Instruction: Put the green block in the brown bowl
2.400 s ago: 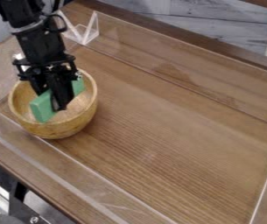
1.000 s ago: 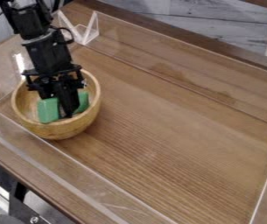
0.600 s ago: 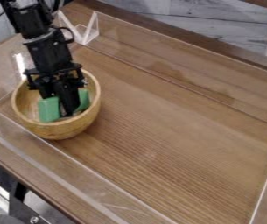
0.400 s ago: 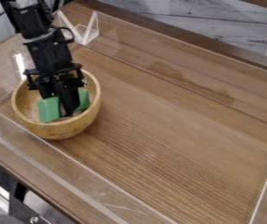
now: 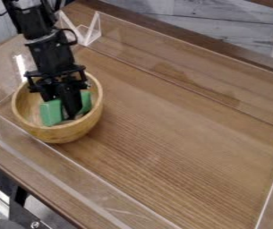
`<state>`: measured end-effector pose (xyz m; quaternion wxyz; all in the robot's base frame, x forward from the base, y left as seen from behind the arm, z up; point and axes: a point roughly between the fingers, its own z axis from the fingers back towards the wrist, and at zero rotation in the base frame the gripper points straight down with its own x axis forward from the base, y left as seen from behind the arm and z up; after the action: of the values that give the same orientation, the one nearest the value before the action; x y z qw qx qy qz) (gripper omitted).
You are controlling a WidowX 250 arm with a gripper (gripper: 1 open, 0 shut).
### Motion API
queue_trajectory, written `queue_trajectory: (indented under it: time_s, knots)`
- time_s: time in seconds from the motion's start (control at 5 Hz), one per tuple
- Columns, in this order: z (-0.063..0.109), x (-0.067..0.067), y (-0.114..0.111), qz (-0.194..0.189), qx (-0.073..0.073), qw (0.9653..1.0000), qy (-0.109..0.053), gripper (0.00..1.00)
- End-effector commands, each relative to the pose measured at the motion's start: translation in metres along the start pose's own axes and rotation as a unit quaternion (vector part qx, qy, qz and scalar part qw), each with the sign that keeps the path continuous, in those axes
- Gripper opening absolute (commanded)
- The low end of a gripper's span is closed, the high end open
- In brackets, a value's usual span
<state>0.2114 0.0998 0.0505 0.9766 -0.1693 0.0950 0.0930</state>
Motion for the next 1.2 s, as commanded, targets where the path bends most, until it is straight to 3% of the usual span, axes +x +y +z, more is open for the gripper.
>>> queue_trajectory:
  time_s: [0.0, 1.0]
  knots:
    - [0.0076, 0.0031, -0.0043, -0.008, 0.008, 0.9999, -0.001, 0.0]
    - [0.0118, 0.0003, -0.0113, 0.0, 0.008, 0.9994, 0.033, 0.0]
